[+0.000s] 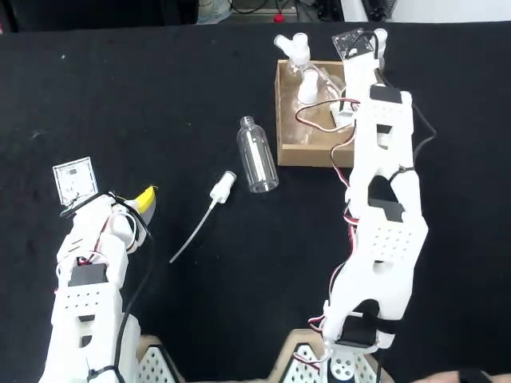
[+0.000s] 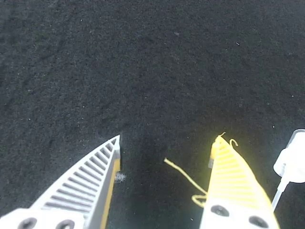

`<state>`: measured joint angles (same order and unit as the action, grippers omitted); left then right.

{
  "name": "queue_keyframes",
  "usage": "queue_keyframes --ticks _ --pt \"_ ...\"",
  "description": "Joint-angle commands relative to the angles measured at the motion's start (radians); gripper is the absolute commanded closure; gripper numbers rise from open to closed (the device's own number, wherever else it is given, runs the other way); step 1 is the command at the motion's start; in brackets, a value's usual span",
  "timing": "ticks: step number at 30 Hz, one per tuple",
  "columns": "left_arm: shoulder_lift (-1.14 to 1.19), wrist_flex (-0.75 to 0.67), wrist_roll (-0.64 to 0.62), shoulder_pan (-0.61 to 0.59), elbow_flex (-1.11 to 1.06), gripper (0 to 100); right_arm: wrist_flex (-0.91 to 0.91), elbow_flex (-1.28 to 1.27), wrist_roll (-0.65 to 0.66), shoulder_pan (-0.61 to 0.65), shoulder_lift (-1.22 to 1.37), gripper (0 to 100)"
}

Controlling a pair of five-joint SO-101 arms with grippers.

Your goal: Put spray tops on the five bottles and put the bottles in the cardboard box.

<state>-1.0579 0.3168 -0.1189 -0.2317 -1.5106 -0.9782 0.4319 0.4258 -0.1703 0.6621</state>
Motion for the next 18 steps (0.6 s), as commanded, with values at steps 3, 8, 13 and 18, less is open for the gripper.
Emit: queue_keyframes --ticks 3,8,13,18 --pt "-0.012 -0.025 0.0 0.016 0.008 71 -0.009 0.028 -0.02 -0.046 -0.114 89.2" --pt "-0.012 -0.025 0.0 0.016 0.008 71 -0.091 0.036 -0.02 -0.032 -0.17 89.2" --pt "-0.012 -0.025 0.0 0.016 0.008 71 -0.129 0.027 -0.017 -0.029 -0.219 89.2" --pt "-0.012 -0.025 0.0 0.016 0.008 71 -0.164 0.036 -0.012 -0.028 -0.251 89.2"
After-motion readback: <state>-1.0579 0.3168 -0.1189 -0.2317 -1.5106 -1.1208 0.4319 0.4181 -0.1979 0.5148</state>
